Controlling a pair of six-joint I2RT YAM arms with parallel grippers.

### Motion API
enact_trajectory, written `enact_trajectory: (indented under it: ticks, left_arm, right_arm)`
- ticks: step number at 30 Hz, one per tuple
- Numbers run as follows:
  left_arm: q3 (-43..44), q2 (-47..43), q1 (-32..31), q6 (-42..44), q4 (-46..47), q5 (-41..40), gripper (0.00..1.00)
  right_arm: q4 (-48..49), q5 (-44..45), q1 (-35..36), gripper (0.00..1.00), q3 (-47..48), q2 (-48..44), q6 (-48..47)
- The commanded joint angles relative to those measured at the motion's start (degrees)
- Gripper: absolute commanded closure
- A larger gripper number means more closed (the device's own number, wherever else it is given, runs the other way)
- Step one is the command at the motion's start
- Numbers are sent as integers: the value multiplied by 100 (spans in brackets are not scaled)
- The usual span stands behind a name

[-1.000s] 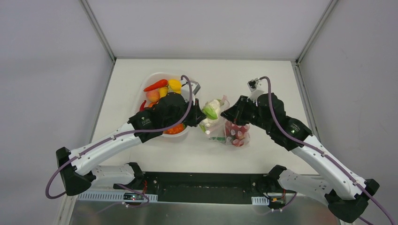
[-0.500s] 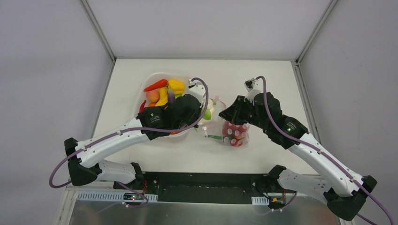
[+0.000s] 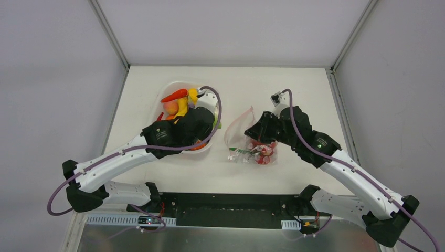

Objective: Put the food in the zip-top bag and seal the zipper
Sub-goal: Adjust the zipper food storage bag at the center of the board.

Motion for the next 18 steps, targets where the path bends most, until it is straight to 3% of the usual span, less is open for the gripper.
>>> enact_trajectory:
  ticks: [1, 10, 13, 18]
  left_arm:
    - [80, -487, 24, 170, 82, -43, 100]
    - [-322, -1300, 30, 70, 1513, 1396, 100]
    - [-665, -1410, 30, -271, 2297, 1958, 100]
    - [-1550, -1566, 106, -1070, 3632, 2098, 100]
  right_arm:
    - [283, -167, 10, 96, 29, 4, -46]
    - [481, -238, 11, 96, 51, 58, 53]
    - [477, -166, 9, 96, 34, -2, 70]
    - [473, -41, 15, 96, 16, -109, 116]
